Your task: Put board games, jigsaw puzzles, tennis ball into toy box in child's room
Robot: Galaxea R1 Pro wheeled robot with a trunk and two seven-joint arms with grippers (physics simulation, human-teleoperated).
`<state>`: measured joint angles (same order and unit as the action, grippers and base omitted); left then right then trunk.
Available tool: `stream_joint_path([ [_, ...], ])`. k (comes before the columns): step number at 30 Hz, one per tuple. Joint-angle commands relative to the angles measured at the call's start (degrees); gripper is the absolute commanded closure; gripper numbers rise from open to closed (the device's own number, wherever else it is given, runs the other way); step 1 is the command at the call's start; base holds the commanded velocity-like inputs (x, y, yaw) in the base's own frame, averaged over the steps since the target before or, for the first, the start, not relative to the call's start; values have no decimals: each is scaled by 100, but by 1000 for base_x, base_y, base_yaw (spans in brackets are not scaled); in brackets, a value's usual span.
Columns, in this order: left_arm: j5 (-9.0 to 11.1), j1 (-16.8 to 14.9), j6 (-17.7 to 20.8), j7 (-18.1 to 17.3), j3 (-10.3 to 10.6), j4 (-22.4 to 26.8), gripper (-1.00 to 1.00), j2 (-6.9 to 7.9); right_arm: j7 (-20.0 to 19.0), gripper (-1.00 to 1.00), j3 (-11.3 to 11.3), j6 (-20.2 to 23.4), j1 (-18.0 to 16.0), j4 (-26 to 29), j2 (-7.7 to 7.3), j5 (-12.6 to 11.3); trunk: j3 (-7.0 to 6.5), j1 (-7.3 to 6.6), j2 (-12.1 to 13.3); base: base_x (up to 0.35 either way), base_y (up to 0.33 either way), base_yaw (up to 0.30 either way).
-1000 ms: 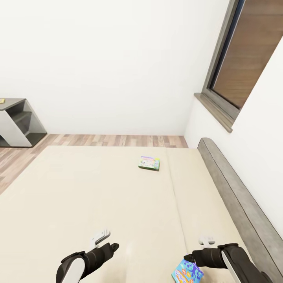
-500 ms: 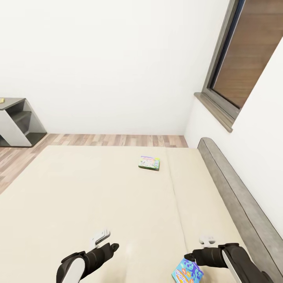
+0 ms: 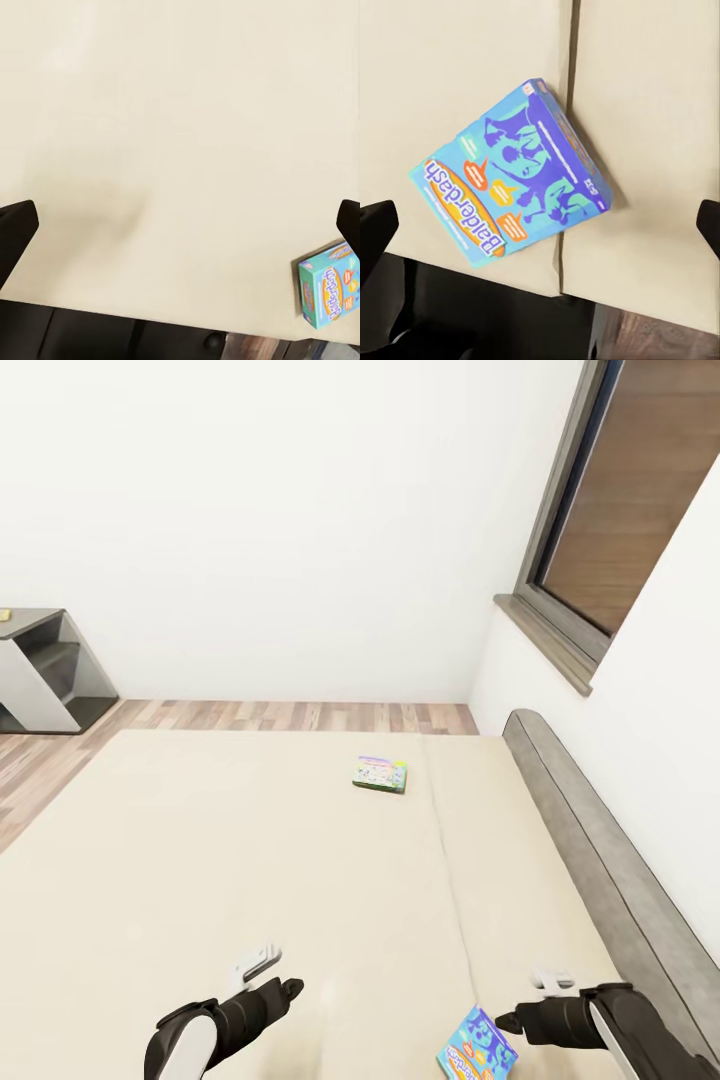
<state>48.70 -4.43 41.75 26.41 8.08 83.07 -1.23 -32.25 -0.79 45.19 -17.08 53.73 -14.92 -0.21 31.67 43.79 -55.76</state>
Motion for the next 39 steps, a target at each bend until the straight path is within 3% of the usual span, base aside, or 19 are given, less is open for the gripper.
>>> stream_joint_path([
  [1, 60, -3, 8, 58, 2, 7, -100, -1, -20, -100, -8, 34, -3, 5, 0, -3, 9, 0, -4, 0, 0, 0],
  [39, 60, -11, 8, 58, 8, 7, -100, -3, -39, -100, -2, 11, -111, -291, -46, -4, 331, 0, -4, 0, 0, 0],
])
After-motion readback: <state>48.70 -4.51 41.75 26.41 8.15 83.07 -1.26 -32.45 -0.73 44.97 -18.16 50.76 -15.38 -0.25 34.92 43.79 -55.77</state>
